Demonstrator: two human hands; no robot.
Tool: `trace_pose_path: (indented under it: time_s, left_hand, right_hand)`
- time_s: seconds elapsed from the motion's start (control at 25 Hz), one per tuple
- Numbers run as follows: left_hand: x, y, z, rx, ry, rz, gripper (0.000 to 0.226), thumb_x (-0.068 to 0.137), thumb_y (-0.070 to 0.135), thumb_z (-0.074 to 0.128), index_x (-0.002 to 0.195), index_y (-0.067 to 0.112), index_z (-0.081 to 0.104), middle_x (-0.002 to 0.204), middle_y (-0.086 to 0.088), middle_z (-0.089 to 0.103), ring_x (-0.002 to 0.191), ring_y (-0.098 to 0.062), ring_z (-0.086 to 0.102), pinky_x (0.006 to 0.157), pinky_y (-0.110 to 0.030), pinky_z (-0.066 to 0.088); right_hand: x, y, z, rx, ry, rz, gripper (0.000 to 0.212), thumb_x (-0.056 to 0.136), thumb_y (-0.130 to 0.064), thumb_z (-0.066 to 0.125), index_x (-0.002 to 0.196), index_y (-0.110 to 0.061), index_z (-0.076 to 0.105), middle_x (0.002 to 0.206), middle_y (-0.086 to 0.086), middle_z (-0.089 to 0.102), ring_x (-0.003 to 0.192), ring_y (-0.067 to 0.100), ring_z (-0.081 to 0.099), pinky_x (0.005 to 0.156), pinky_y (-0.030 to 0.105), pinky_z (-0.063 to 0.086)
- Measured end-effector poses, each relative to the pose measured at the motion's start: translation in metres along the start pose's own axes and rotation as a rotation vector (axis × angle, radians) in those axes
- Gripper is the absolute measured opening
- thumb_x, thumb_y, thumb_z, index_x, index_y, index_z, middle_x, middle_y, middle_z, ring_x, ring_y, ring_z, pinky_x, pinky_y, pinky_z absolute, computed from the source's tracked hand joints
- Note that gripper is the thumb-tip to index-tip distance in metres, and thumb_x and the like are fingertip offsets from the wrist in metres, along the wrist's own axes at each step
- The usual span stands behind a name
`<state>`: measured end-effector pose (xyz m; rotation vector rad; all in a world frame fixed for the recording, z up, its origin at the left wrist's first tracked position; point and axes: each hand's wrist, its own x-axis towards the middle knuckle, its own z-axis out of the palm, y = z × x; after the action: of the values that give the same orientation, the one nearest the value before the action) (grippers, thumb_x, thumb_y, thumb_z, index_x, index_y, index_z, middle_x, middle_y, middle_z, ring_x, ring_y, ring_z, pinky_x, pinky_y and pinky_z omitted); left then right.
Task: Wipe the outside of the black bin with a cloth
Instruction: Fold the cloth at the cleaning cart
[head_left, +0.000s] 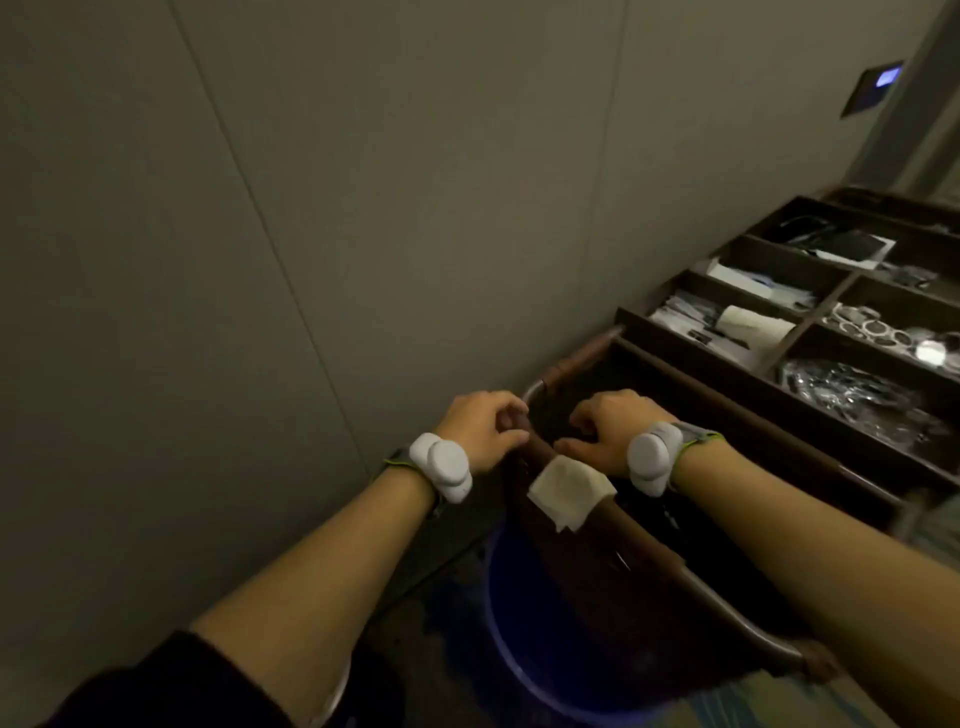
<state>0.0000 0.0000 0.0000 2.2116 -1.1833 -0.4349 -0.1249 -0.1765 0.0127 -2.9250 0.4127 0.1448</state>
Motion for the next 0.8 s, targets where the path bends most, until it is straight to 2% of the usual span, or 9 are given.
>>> trace_pose_path:
  time_s: [0.16, 0.24, 0.36, 0.52, 0.64, 0.72, 0.8]
  left_hand:
    - [0.013, -0.001, 0.031, 0.220, -0.228, 0.066, 0.044, 0.091, 0.026, 0.067, 0.133, 0.029, 0.057, 0.116, -0.007, 0.056, 0.106, -0.022, 0.057, 0.089, -0.030, 0.044]
    - [0.026, -0.003, 0.042, 0.260, -0.296, 0.109, 0.046, 0.090, 0.029, 0.067, 0.134, 0.032, 0.055, 0.115, -0.005, 0.051, 0.104, -0.021, 0.054, 0.090, -0.032, 0.044]
    - [0.034, -0.006, 0.047, 0.302, -0.325, 0.167, 0.043, 0.089, 0.036, 0.068, 0.131, 0.034, 0.059, 0.104, 0.003, 0.043, 0.094, -0.017, 0.050, 0.083, -0.032, 0.043]
    - [0.034, -0.008, 0.047, 0.243, -0.250, 0.203, 0.029, 0.087, 0.041, 0.069, 0.115, 0.032, 0.071, 0.098, 0.002, 0.049, 0.086, -0.014, 0.049, 0.079, -0.034, 0.046]
    - [0.025, -0.012, 0.035, 0.176, -0.150, 0.182, 0.020, 0.087, 0.039, 0.070, 0.103, 0.028, 0.075, 0.097, 0.000, 0.051, 0.087, -0.016, 0.051, 0.079, -0.040, 0.051]
    - [0.010, -0.022, 0.015, 0.110, -0.041, 0.154, 0.018, 0.087, 0.040, 0.070, 0.099, 0.027, 0.074, 0.095, 0.002, 0.049, 0.085, -0.014, 0.051, 0.075, -0.035, 0.047]
    - [-0.011, -0.040, -0.011, 0.044, 0.068, 0.118, 0.014, 0.087, 0.038, 0.070, 0.096, 0.027, 0.072, 0.098, 0.002, 0.050, 0.087, -0.014, 0.052, 0.075, -0.029, 0.043]
  right_hand:
    - [-0.003, 0.015, 0.038, -0.058, -0.194, 0.100, 0.061, 0.066, -0.081, 0.040, 0.057, -0.022, 0.055, 0.059, -0.004, 0.058, 0.051, 0.014, 0.056, 0.043, 0.026, 0.043]
    - [-0.001, 0.022, 0.051, -0.030, -0.246, 0.124, 0.060, 0.070, -0.078, 0.046, 0.054, -0.021, 0.057, 0.055, -0.003, 0.058, 0.048, 0.015, 0.055, 0.041, 0.026, 0.042]
    - [0.001, 0.016, 0.046, -0.005, -0.274, 0.155, 0.053, 0.075, -0.070, 0.054, 0.059, -0.019, 0.059, 0.059, 0.000, 0.060, 0.050, 0.016, 0.055, 0.042, 0.024, 0.039]
    - [0.006, 0.005, 0.033, -0.017, -0.283, 0.181, 0.036, 0.083, -0.052, 0.060, 0.080, -0.018, 0.069, 0.075, 0.002, 0.067, 0.063, 0.016, 0.061, 0.046, 0.024, 0.042]
    - [0.004, -0.012, 0.015, -0.053, -0.245, 0.129, 0.034, 0.089, -0.049, 0.053, 0.087, -0.019, 0.069, 0.084, 0.002, 0.068, 0.073, 0.018, 0.063, 0.060, 0.031, 0.054]
    - [0.004, -0.034, 0.000, -0.003, -0.158, 0.060, 0.030, 0.090, -0.046, 0.051, 0.088, -0.021, 0.068, 0.086, 0.001, 0.067, 0.076, 0.018, 0.063, 0.069, 0.036, 0.057]
    - [0.012, -0.061, -0.011, 0.076, -0.064, -0.027, 0.024, 0.089, -0.041, 0.052, 0.086, -0.022, 0.065, 0.085, 0.000, 0.066, 0.077, 0.019, 0.063, 0.070, 0.038, 0.056]
